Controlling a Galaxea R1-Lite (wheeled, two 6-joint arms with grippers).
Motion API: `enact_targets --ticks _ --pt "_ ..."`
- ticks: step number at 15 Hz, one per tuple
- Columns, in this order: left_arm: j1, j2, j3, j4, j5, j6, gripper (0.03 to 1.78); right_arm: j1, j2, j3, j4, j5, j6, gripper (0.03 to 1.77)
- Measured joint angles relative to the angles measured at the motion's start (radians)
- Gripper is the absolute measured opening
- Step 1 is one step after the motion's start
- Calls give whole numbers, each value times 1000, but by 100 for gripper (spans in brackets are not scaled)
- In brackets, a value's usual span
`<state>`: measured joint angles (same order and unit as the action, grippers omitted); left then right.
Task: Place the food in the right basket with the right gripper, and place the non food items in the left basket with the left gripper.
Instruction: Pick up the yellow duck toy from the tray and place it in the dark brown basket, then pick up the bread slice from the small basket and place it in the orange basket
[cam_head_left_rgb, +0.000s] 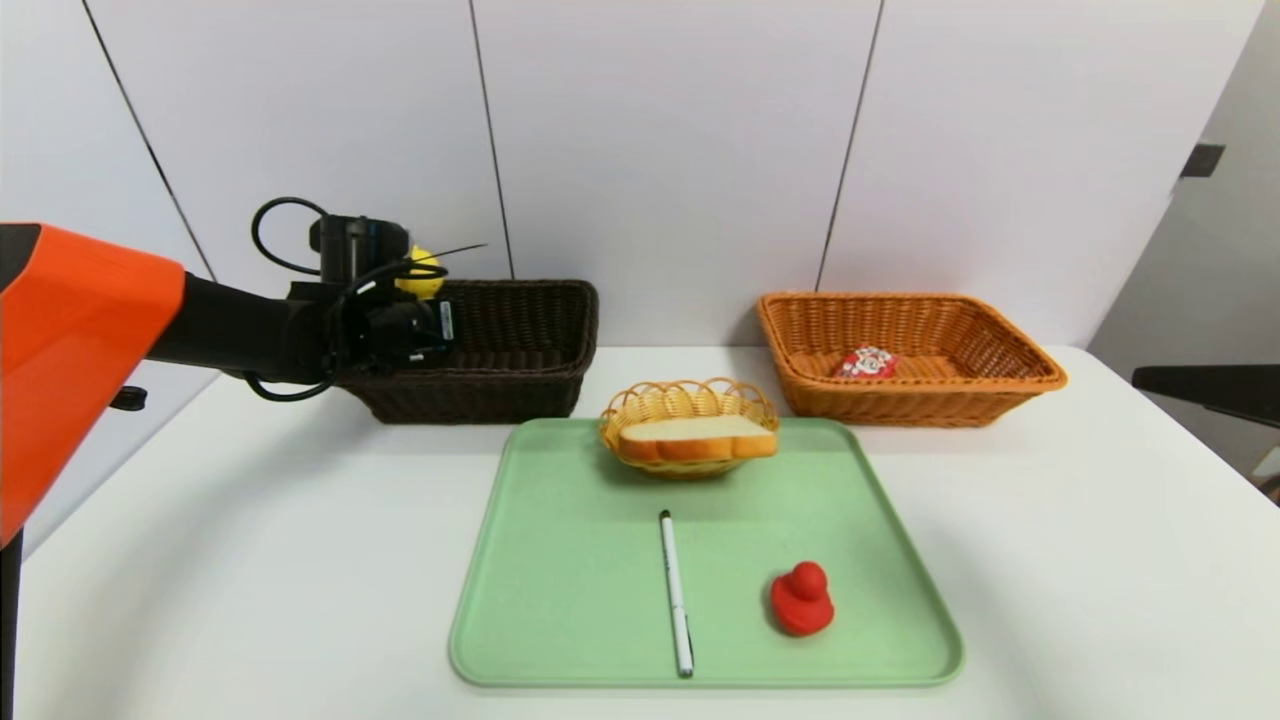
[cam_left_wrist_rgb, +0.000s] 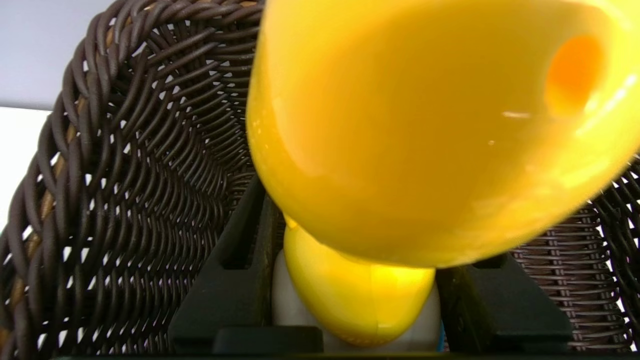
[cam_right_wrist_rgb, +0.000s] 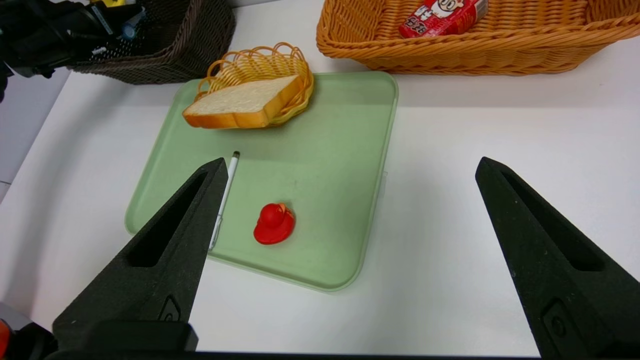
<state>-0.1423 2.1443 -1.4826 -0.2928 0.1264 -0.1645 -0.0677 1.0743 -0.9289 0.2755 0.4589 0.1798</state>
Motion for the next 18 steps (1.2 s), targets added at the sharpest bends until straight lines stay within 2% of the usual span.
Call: enact_targets --ticks 6,9,11,14,16,18 --pt "-5 13 0 -1 0 0 129 0 3 2 0 0 0 171" --pt "-10 -10 -8 4 1 1 142 0 9 -21 6 1 6 171" --pt "-23 -62 -16 28 3 4 148 2 19 -71 28 3 41 171" --pt "-33 -180 -24 117 6 9 155 47 36 -171 125 3 180 171" --pt "-40 -285 -17 180 5 9 159 112 56 -245 213 3 350 171" --pt "-56 -402 39 230 1 6 162 191 96 -299 250 2 574 171"
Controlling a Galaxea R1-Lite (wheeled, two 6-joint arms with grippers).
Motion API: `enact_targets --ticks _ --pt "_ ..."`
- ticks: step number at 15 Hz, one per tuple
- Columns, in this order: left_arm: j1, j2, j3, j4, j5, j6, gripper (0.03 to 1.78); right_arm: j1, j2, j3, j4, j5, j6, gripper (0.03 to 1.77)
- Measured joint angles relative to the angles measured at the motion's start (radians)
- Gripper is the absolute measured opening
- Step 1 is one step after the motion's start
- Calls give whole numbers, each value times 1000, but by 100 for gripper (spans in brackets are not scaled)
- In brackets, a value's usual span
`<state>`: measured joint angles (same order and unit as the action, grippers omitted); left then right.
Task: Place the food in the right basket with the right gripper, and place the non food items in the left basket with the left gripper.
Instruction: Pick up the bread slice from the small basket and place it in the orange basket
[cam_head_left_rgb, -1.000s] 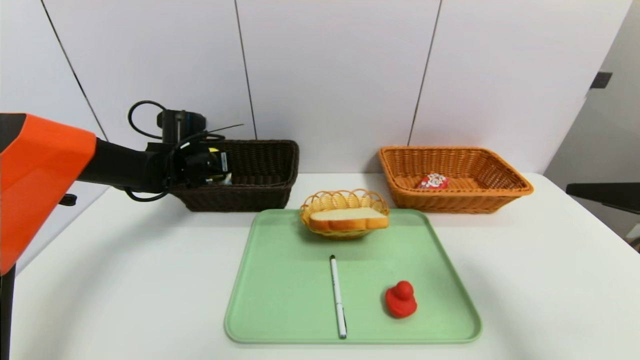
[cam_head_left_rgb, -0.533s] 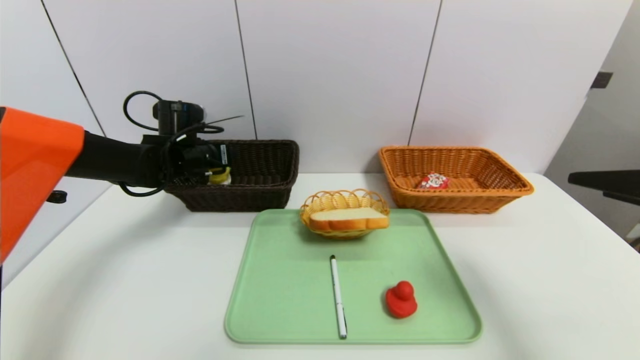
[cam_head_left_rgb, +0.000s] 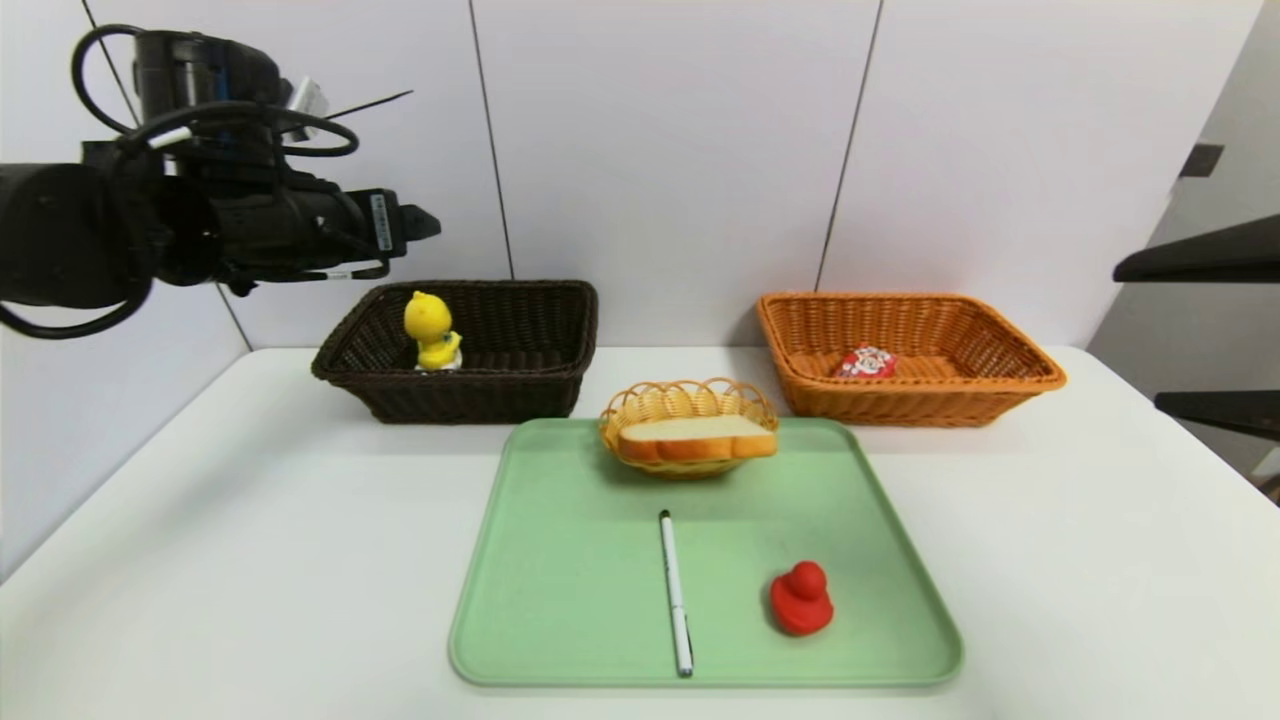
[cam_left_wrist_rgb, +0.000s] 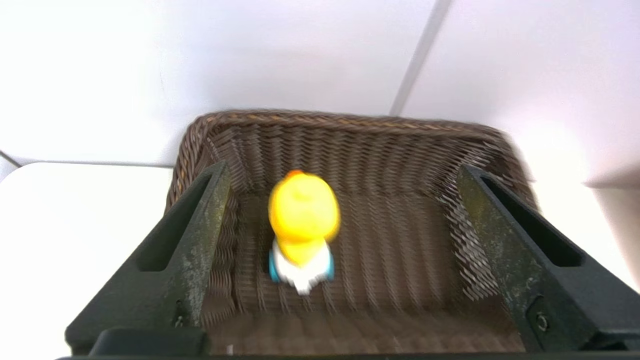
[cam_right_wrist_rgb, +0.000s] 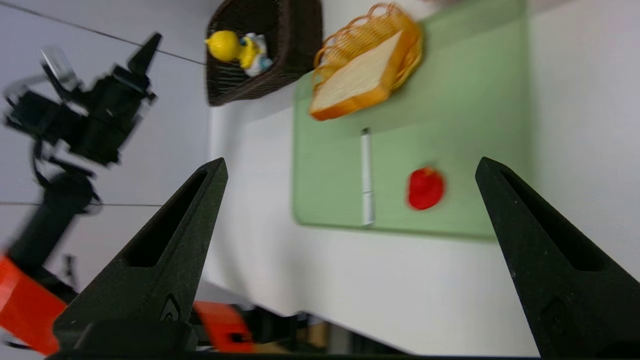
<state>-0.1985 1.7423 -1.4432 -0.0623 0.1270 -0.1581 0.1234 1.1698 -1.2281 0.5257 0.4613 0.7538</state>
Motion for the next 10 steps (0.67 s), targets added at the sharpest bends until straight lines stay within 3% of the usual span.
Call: enact_targets --ticks 3,5,7,10 --pt "-14 -169 217 14 -30 -6 164 83 96 -43 -42 7 403 171" --pt "-20 -269 348 10 -50 -17 166 157 144 -24 -121 46 629 171" --pt "-21 -345 437 9 -58 -39 167 243 169 58 -206 80 711 171" --pt "-23 -411 496 8 -59 -61 167 361 185 192 -393 81 696 171"
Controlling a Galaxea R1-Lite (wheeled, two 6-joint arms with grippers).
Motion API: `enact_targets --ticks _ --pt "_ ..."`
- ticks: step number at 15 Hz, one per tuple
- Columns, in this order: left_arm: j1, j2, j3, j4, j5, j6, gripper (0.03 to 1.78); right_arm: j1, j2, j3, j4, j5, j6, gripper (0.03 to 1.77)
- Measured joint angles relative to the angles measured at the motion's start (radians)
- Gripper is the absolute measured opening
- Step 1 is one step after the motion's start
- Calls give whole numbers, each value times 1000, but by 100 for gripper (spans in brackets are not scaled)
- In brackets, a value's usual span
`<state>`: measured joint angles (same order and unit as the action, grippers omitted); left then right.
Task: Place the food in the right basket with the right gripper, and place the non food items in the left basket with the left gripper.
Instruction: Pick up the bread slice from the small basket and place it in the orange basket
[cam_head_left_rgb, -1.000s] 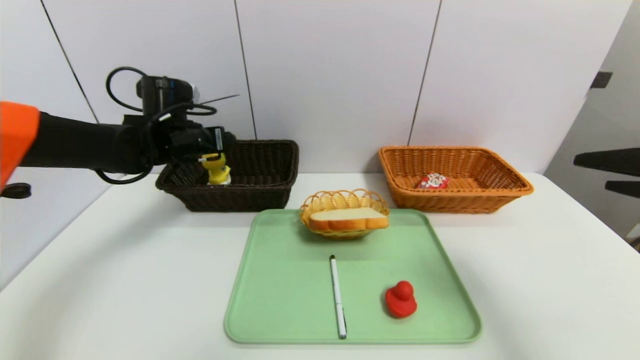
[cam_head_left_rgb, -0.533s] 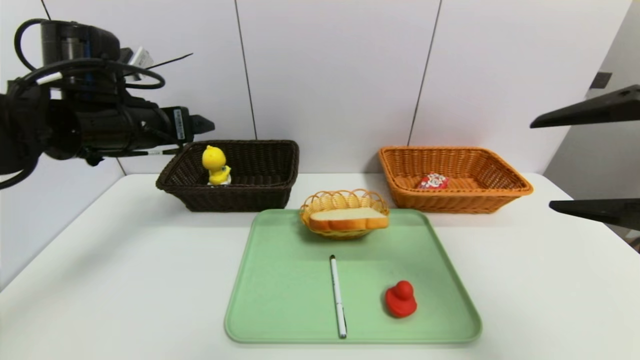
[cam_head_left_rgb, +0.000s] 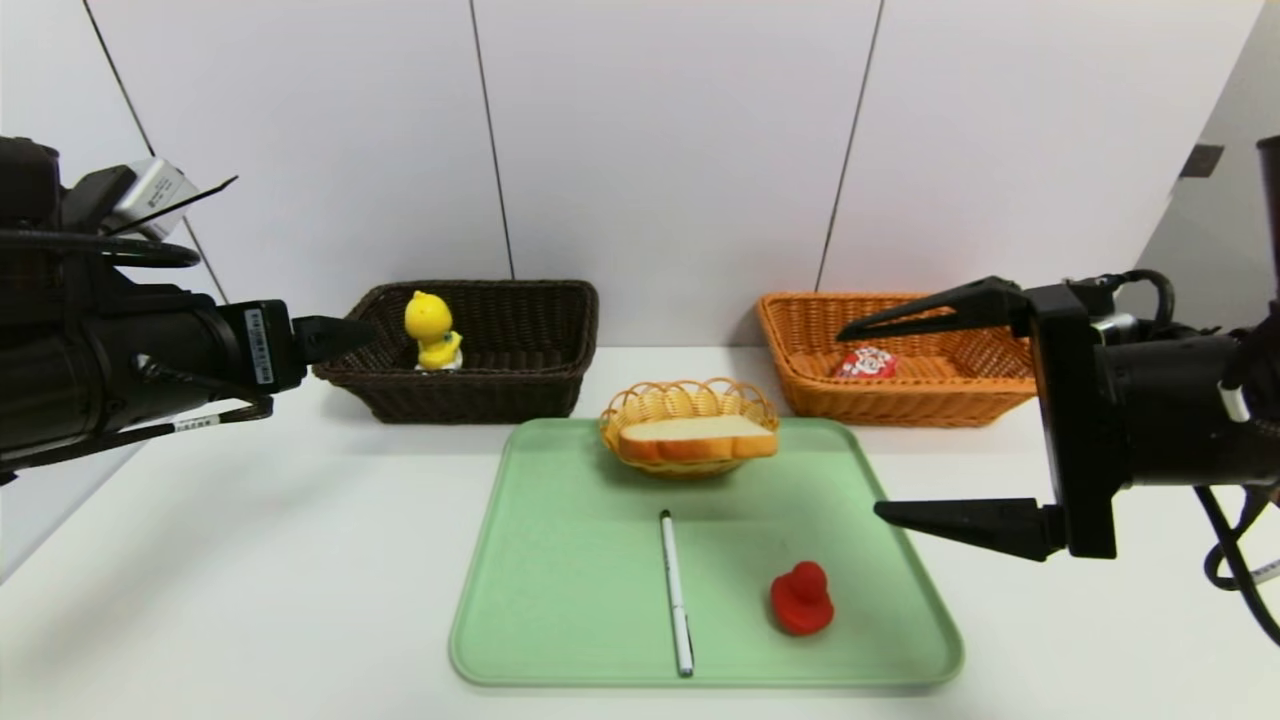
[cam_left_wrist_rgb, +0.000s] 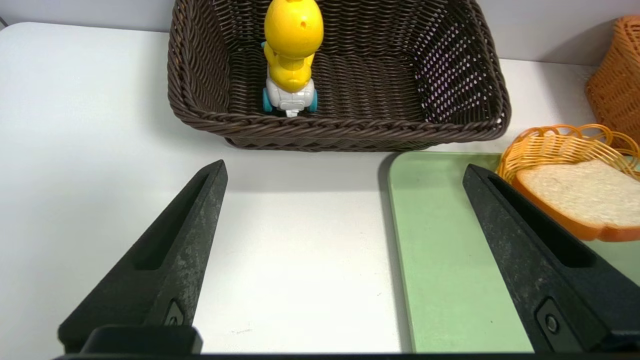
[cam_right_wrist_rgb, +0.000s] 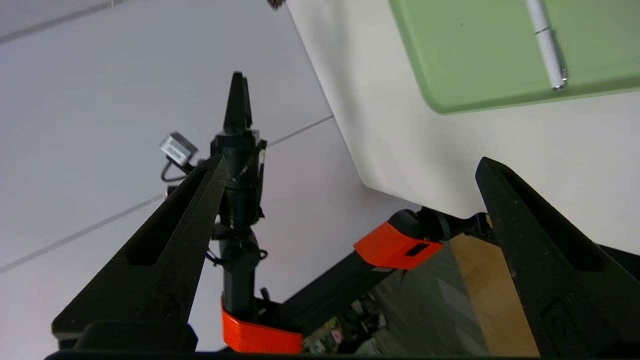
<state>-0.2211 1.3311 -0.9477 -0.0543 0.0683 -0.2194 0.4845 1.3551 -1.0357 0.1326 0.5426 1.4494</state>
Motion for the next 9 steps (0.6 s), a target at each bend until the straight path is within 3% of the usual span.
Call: enact_targets --ticks 4,6,9 --pt "0 -26 14 0 -1 -8 168 61 -1 168 -222 -1 -17 171" --pt "0 -29 16 0 -3 -8 169 65 -1 275 -384 -15 18 171" --pt "0 -29 15 0 -8 -7 169 66 37 345 -575 -132 150 171"
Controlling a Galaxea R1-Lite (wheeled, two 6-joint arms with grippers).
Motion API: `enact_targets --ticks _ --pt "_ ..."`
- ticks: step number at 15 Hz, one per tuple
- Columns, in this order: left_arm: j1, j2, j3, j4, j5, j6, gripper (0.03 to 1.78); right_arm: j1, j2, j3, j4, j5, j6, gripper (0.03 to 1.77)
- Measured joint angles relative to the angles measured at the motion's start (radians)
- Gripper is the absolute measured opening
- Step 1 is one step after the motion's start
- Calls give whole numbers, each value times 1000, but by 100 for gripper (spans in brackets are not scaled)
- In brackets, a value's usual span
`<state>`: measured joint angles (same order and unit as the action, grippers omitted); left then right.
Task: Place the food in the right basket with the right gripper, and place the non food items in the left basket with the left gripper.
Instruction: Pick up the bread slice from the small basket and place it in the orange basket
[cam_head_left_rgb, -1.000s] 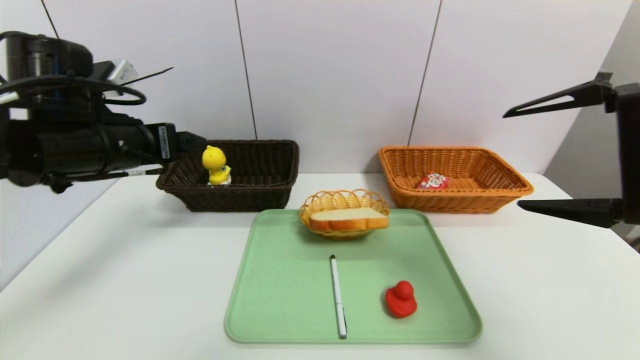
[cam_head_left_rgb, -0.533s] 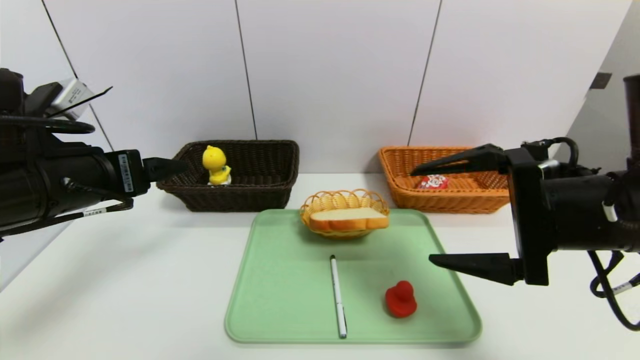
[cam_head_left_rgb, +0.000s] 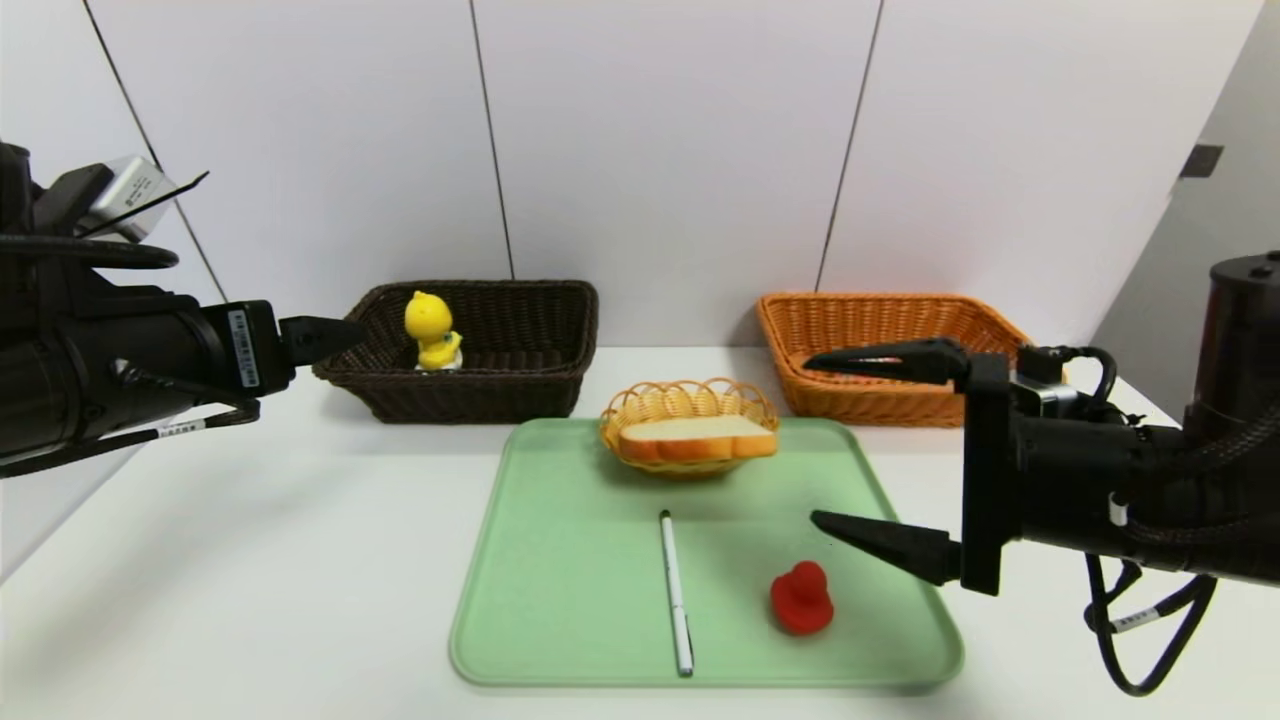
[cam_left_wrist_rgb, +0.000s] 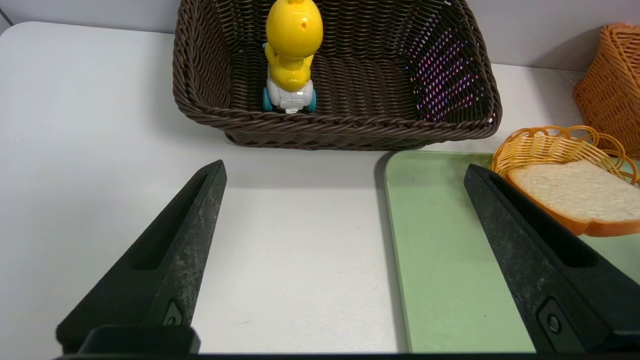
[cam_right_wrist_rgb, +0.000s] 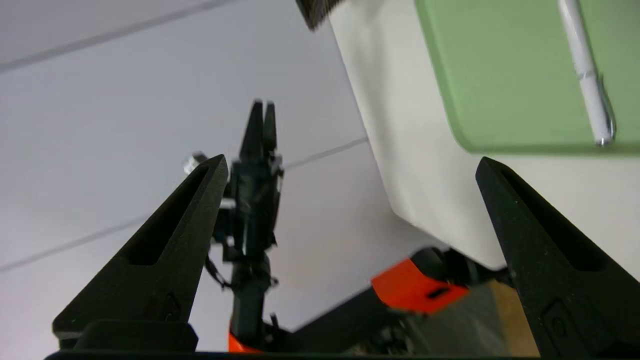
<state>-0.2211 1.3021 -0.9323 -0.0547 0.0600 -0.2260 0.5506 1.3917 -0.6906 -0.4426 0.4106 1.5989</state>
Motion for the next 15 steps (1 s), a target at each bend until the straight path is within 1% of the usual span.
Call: enact_targets --ticks 2,3,4,6,7,9,11,13,15 --pt "0 0 0 0 -15 0 169 3 36 11 -30 -65 19 171" --pt "0 0 0 0 -16 -1 169 4 51 20 -71 -82 36 171" --pt "0 0 1 0 -16 -1 169 5 66 33 -116 -88 51 171" --pt "0 1 8 0 -16 -1 169 6 101 60 -193 -104 60 171" --pt "0 1 13 0 -16 -2 169 7 116 65 -221 -121 64 171" --pt "0 1 24 0 -17 -3 169 7 153 66 -267 -171 89 171" --pt "0 0 30 0 -19 -3 169 22 190 57 -278 -224 117 171" --pt "0 0 34 0 -19 -3 169 56 227 44 -279 -281 127 171" --pt "0 0 42 0 -19 -4 169 70 266 19 -278 -308 159 171"
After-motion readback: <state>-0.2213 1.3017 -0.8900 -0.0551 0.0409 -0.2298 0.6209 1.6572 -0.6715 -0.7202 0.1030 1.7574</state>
